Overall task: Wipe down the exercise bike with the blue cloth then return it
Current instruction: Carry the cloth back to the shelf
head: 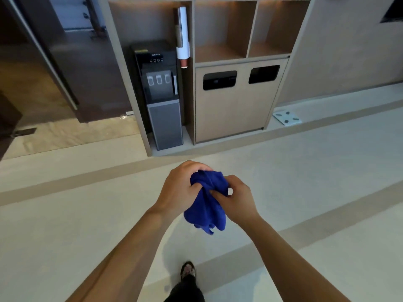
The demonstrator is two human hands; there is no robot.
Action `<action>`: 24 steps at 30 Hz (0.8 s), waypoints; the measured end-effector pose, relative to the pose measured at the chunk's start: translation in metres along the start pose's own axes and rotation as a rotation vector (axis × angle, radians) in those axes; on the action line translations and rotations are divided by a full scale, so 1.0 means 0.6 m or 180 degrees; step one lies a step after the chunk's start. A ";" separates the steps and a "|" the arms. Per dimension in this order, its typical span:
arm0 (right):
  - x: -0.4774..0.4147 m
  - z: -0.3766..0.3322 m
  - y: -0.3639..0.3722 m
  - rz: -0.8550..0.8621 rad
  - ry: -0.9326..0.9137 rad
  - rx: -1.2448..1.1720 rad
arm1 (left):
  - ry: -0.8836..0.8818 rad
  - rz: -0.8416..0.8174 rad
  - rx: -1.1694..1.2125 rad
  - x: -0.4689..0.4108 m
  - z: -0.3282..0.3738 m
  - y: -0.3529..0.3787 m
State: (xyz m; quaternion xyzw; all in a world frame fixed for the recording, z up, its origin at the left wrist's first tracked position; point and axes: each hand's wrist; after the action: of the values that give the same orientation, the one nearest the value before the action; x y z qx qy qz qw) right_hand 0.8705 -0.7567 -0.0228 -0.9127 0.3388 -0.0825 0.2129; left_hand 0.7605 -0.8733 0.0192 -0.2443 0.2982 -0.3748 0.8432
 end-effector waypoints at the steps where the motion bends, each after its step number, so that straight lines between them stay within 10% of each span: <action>1: -0.056 0.004 -0.003 0.0031 -0.0044 0.0010 | 0.0006 0.0048 -0.0004 -0.050 -0.023 0.007; 24: -1.001 -0.001 -0.118 0.0362 -0.0293 -0.0513 | -0.0256 -0.0488 0.0191 -0.925 -0.348 0.122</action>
State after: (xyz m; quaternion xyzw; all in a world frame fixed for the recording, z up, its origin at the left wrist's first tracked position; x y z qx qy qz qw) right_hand 0.4572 -0.3161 0.0053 -0.9090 0.3855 -0.0006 0.1585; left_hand 0.3526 -0.4373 0.0035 -0.2559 0.2332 -0.4369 0.8302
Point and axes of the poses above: each hand's wrist, its own x-axis away from the middle knuckle, its own y-axis out of the palm, z = x × y, and after that the axes turned 6 degrees about y, right-handed
